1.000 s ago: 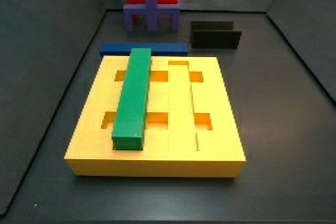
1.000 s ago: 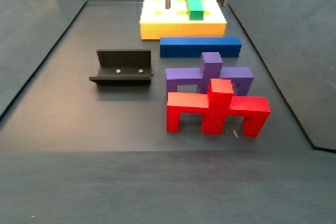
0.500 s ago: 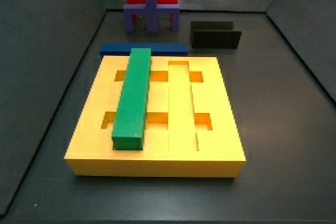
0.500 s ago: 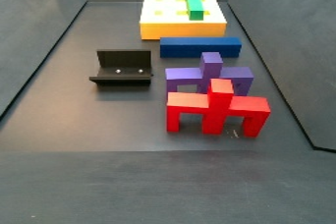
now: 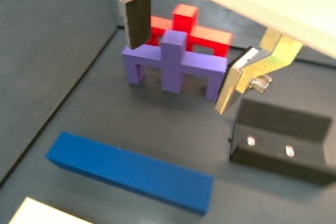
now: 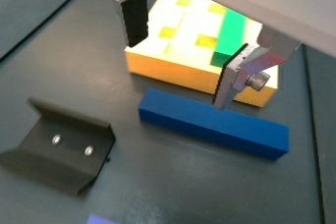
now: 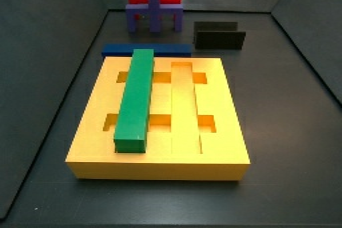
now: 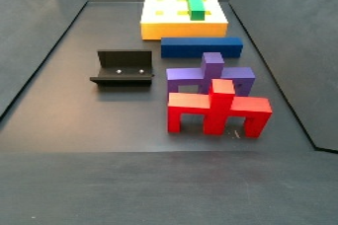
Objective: Pick up the blue object. Move up. Move to above the board. Insert the blue object.
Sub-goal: Pick up the blue object.
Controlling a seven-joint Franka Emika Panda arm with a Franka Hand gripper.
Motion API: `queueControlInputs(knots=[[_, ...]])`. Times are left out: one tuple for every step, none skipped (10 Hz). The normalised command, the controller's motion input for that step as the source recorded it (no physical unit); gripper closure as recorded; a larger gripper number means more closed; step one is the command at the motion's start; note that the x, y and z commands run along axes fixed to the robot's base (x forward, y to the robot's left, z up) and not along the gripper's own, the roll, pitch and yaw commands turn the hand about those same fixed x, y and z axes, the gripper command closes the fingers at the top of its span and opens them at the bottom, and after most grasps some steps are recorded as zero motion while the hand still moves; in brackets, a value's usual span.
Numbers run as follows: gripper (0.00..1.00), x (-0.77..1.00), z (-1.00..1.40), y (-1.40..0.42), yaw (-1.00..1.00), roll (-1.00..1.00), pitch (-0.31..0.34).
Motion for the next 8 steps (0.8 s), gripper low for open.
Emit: queueControlInputs(knots=[[0.00,0.00,-0.05,-0.23,-0.91,0.00,-0.029],[0.00,0.00,-0.06,-0.22,-0.92,0.00,-0.027],[0.00,0.00,-0.05,-0.21,-0.93,0.00,-0.027],[0.00,0.00,-0.04,-0.21,-0.93,0.00,-0.020],[0.00,0.00,0.00,-0.21,-0.93,0.00,-0.010],[0.00,0.00,0.00,-0.22,-0.93,0.00,-0.004],[0.00,0.00,0.00,-0.23,-0.92,0.00,0.000],[0.00,0.00,0.00,-0.25,-0.92,0.00,0.000]])
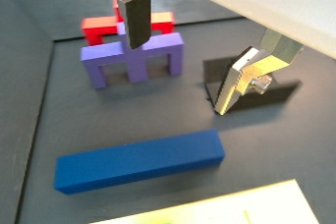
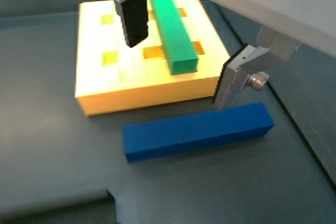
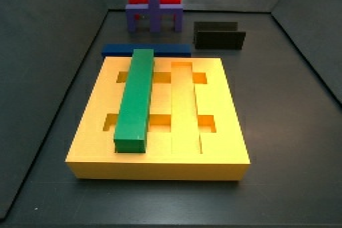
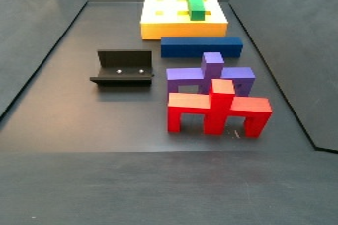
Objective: Pick up the blue object. Move up. Move to above the board. Insert the blue object.
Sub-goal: Pick up the blue object.
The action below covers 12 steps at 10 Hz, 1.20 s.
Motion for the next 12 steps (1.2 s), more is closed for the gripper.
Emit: queueControlInputs(knots=[[0.00,0.00,0.00,-0.27,-0.91,0.00,0.000],[0.00,0.00,-0.01,-0.27,-0.90,0.00,0.000],[0.00,0.00,-0.13,-0.13,-1.00,0.00,-0.049],[0.00,0.00,-0.24,0.00,-1.00,-0.05,-0.097],[0.00,-0.01,-0.28,0.00,-0.97,-0.05,-0.157],[0.00,-0.08,-0.35,0.10,-0.78,-0.06,-0.170],[0.00,-0.09,-0.45,0.20,-0.64,-0.10,-0.167],[0.00,-0.05,-0.50,0.27,-0.55,-0.12,-0.156],[0.00,-0.11,-0.44,0.33,-0.50,-0.13,-0.104],[0.00,-0.09,-0.45,0.11,-0.30,-0.04,-0.050],[0.00,0.00,-0.49,0.00,-0.09,0.00,0.000],[0.00,0.00,-0.67,0.00,-0.10,0.06,0.069]])
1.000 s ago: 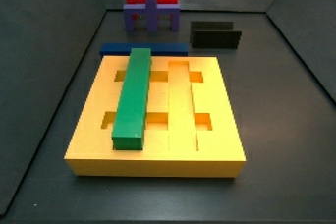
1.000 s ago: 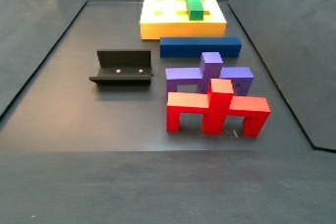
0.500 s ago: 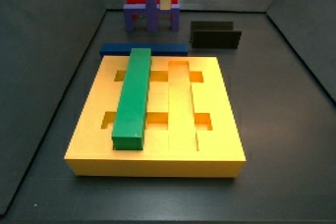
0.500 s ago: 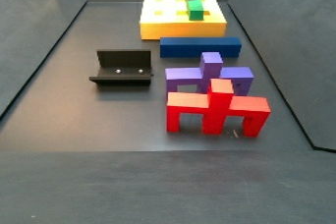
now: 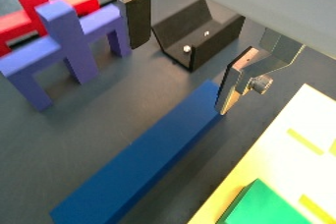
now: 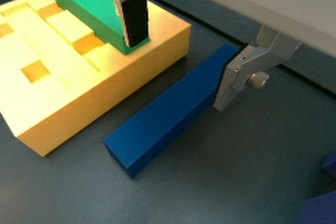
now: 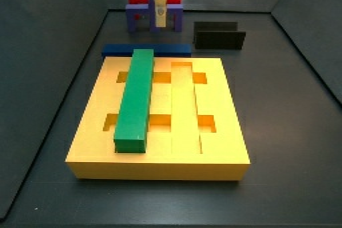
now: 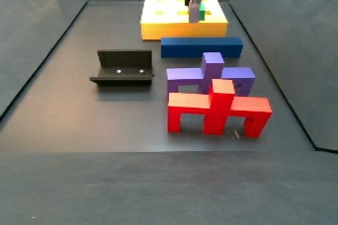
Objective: Pick up the blue object. Move up. Move to above the board. Insert the blue object.
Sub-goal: Pick up the blue object.
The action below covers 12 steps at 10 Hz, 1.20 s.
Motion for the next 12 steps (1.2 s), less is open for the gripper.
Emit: queueControlInputs(knots=[[0.00,-0.11,-0.73,0.03,-0.10,0.07,0.061],[0.00,-0.31,-0.66,0.09,-0.04,0.09,0.067],[0.00,-0.20,-0.68,0.00,0.00,0.12,0.010],[0.00,-0.23,-0.62,0.00,0.00,0.13,0.019],[0.00,-0.20,-0.54,0.00,0.00,0.12,0.004],[0.00,-0.30,-0.57,0.00,0.00,0.12,0.004],[0.00,-0.25,-0.45,0.00,-0.01,0.13,0.067],[0.00,-0.03,-0.25,0.00,0.00,0.07,0.024],[0.00,0.01,-0.10,0.00,0.03,0.00,0.039],[0.00,-0.03,-0.15,0.00,0.00,0.00,0.000],[0.00,-0.02,-0.01,0.00,0.00,0.00,0.000],[0.00,-0.06,-0.12,0.00,0.00,0.00,-0.010]])
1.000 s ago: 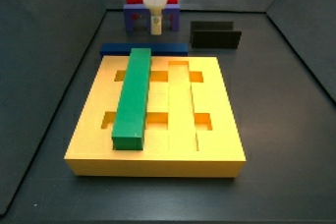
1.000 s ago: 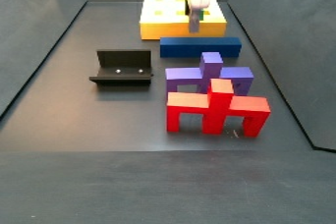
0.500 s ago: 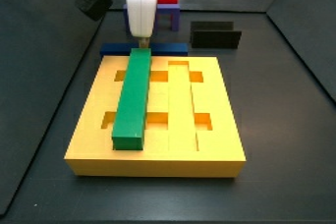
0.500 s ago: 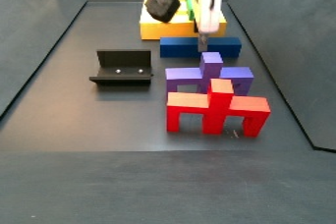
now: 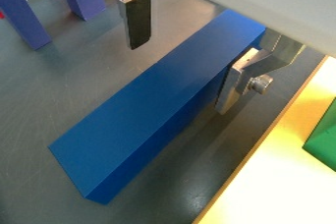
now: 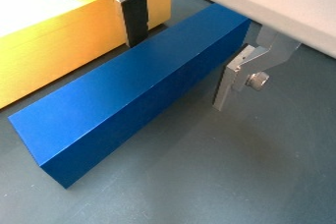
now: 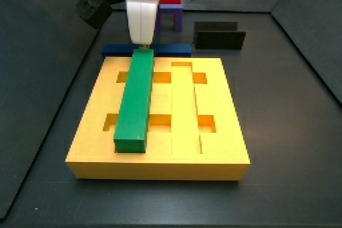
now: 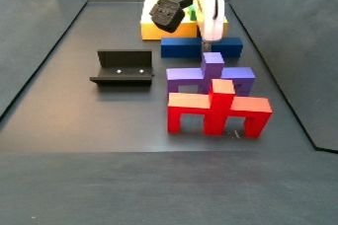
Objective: Pick up the blue object. Move up. Move to above the board. Insert the blue object.
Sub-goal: Pick up the blue object.
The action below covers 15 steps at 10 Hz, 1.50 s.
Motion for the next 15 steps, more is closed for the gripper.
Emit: queueControlInputs(knots=[[0.00,-0.04,-0.20,0.00,0.00,0.00,-0.013],[0.00,-0.06,-0.21,0.00,0.00,0.00,-0.014],[0.00,-0.04,-0.16,0.00,0.00,0.00,-0.017],[0.00,-0.04,-0.07,0.00,0.00,0.00,0.000],[0.00,0.00,0.00,0.00,0.00,0.00,0.000],[1.00,0.00,0.00,0.00,0.00,0.00,0.000],[1.00,0.00,0.00,0.00,0.00,0.00,0.000],[1.00,0.00,0.00,0.00,0.00,0.00,0.000],[1.00,0.00,0.00,0.00,0.00,0.00,0.000],[1.00,0.00,0.00,0.00,0.00,0.00,0.000],[1.00,0.00,0.00,0.00,0.00,0.00,0.000],[1.00,0.00,0.00,0.00,0.00,0.00,0.000],[1.00,0.00,0.00,0.00,0.00,0.00,0.000],[1.00,0.00,0.00,0.00,0.00,0.00,0.000],[1.00,0.00,0.00,0.00,0.00,0.00,0.000]])
